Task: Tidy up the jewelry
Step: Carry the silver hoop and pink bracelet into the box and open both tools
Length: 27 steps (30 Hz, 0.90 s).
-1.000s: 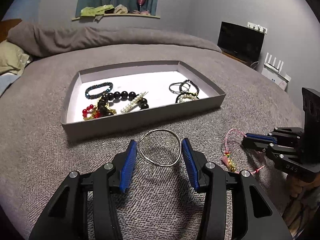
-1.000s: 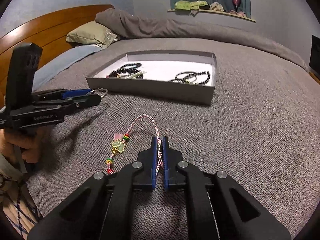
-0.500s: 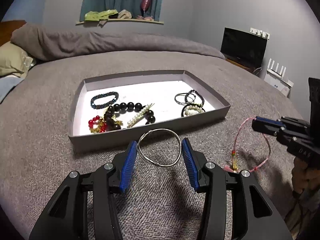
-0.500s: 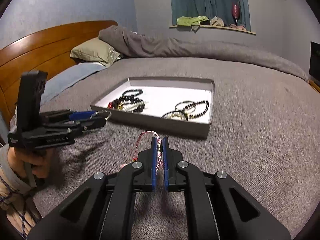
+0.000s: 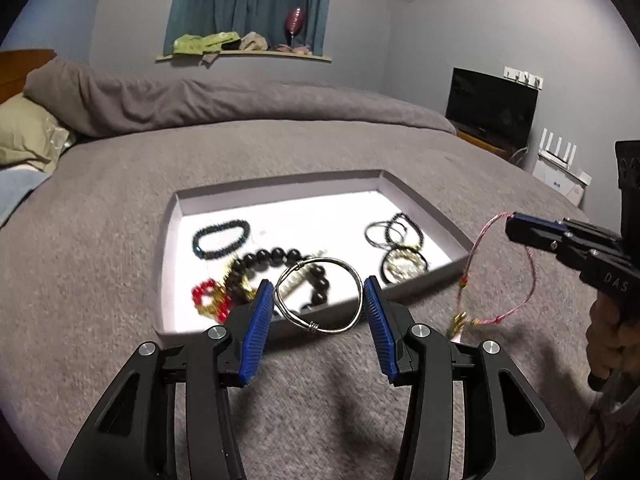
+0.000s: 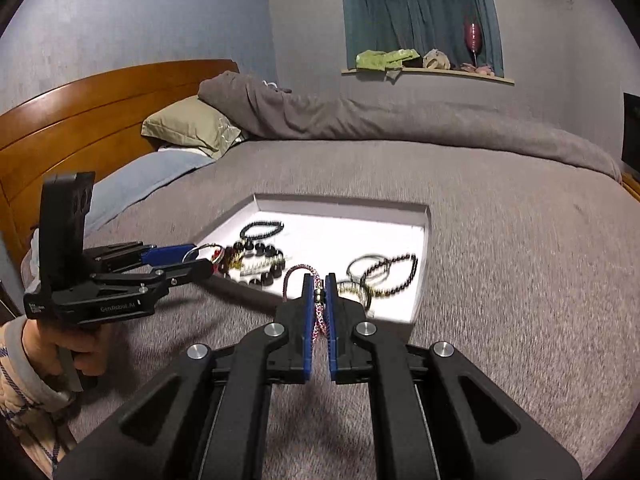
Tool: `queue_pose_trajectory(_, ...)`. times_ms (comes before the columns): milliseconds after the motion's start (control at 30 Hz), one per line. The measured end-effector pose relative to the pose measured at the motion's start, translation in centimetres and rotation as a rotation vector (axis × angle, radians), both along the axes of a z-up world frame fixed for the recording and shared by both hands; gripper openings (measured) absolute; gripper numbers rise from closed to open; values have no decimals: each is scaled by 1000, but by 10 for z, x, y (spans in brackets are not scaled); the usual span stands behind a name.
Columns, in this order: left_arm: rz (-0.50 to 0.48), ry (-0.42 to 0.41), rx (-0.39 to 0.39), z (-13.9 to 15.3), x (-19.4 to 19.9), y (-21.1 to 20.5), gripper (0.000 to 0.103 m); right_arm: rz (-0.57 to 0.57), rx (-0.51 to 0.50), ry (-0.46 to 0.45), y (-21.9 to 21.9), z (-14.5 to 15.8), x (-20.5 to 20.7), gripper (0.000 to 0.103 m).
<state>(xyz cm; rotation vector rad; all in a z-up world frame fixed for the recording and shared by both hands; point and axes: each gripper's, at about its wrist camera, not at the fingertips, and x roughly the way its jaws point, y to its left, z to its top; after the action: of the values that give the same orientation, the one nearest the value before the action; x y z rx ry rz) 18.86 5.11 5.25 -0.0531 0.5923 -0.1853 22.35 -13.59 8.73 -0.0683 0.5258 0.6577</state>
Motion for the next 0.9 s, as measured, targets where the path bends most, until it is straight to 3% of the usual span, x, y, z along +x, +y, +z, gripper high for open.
queue_pose_trajectory(467, 45, -23, 13, 9, 43, 18, 48, 5, 39, -53, 21, 28, 52, 6)
queue_pose_trajectory(733, 81, -13, -13, 12, 59, 35, 48, 6, 69, -27, 26, 26, 77, 6)
queue_pose_trajectory(900, 77, 21, -9, 3, 68, 32, 48, -7, 53, 27, 25, 8, 92, 6)
